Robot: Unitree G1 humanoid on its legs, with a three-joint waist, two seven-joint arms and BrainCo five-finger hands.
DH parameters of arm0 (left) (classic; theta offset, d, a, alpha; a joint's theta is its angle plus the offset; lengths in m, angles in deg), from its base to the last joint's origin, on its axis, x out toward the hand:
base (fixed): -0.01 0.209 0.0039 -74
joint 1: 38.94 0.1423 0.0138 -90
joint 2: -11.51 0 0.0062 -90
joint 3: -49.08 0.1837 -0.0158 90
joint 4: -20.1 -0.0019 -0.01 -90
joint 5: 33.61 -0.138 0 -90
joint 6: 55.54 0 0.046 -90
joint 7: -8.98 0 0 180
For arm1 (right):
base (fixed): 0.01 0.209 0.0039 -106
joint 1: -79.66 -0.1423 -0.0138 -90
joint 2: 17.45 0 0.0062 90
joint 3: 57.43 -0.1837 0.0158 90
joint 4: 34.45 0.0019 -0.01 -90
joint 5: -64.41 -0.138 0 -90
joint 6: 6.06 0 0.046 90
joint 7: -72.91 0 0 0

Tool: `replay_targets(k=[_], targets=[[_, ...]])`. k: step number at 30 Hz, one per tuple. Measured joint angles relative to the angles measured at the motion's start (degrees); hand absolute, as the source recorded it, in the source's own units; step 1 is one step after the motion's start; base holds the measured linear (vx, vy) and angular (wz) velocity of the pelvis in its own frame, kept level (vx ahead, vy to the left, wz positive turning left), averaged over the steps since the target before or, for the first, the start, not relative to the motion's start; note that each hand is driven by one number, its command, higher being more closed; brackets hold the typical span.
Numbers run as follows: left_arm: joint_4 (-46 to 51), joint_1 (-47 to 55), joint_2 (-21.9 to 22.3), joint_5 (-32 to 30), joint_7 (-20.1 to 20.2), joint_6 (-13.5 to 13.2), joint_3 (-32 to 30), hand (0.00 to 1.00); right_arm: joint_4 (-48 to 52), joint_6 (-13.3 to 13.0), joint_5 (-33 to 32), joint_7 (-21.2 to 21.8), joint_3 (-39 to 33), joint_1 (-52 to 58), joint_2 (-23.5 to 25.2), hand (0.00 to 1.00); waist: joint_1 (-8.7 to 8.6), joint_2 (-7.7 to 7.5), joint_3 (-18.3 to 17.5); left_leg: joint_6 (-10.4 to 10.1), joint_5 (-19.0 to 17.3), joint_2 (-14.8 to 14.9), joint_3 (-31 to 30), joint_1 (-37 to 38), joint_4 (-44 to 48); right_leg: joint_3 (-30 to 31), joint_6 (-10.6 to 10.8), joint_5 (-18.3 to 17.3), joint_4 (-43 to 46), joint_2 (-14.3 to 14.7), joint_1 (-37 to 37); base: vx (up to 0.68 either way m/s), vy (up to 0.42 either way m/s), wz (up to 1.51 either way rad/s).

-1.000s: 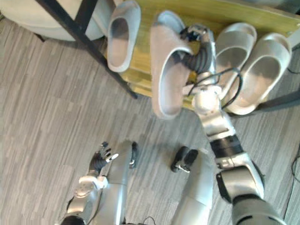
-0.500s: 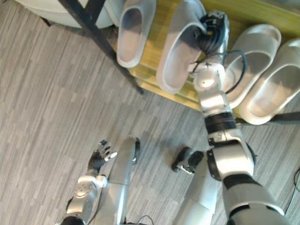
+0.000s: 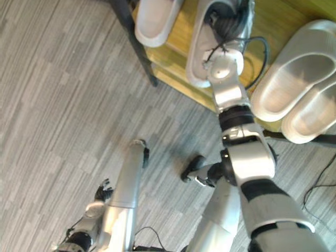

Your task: Organize the slippers on the shoe rack

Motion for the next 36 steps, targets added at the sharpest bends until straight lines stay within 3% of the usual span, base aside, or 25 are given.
replay_targets(k=[3,6,9,19,27,33,34,36], targets=[[-0.16,-0.12,0.17,0.00,-0.44,0.02,0.27,0.00,0.20,-0.29,-1.03,-0.39,-1.70,0.01,0.58,0.00,0.37,0.38,-0.29,-0.07,0.10,0.07,-0.01,0.00,-0.14,-0.02,-0.07,-0.04,0.04,0.05,-0.09,0.00,0.000,0.00],[-0.89,-0.53,1.13,-0.01,-0.74,0.11,0.06,0.00,1.34,0.18,-3.17,-0.58,-2.24,1.41,1.02,0.00,1.39,1.70,-2.18,-0.31,0.31,0.64,0.11,0.33,-0.72,-0.03,-0.25,0.04,-0.46,0.68,-0.07,0.01,0.027,-0.05],[-0.92,-0.52,1.20,-0.04,-0.73,0.16,-0.38,0.00,1.61,0.19,-3.22,-0.67,-2.64,2.73,1.19,0.00,1.58,1.71,-2.72,-0.40,0.52,0.95,0.32,0.96,-1.31,-0.04,-0.58,0.21,-0.83,0.92,0.30,0.01,0.021,-0.05],[-0.89,-0.29,1.13,-1.24,-0.33,0.29,-2.66,0.00,15.72,1.04,-2.50,-0.78,-4.39,13.75,3.14,0.00,1.19,1.58,-3.19,-0.24,0.67,2.55,1.54,4.43,-3.55,0.11,-1.44,0.79,-3.23,2.14,2.89,0.00,0.023,-0.07],[-0.87,0.44,1.13,-2.27,-0.19,0.53,-4.79,0.00,22.89,0.97,-0.58,-0.76,-4.83,20.39,7.55,0.00,0.43,0.94,-4.86,-0.62,0.89,3.57,2.14,6.82,-5.43,-0.07,-2.20,1.25,-5.07,3.07,4.82,0.00,0.007,-0.03],[-0.83,0.75,1.08,-2.87,-0.19,1.34,-6.35,0.00,26.32,-0.69,-2.66,0.30,-4.43,25.96,12.53,0.00,-0.61,0.75,-4.98,-0.61,0.87,3.95,2.24,8.16,-6.07,-0.07,-1.95,1.34,-6.03,3.80,6.13,0.00,0.018,-0.03],[-0.72,0.75,1.21,-3.36,-0.12,1.32,-6.99,0.00,26.30,-2.97,-8.96,4.40,-4.69,28.00,14.07,0.00,-0.75,0.75,-4.98,-0.62,0.86,4.10,2.43,8.89,-6.23,-0.02,-1.95,1.35,-6.16,3.85,6.76,0.00,0.000,0.00],[-0.72,0.75,1.23,-3.40,-0.03,1.31,-7.07,0.00,26.22,-4.52,-13.15,6.59,-4.71,28.21,14.08,0.00,-0.76,0.75,-4.99,-0.61,0.87,4.11,2.43,8.93,-6.37,-0.03,-1.95,1.34,-6.19,3.85,6.76,0.00,0.000,0.00]])
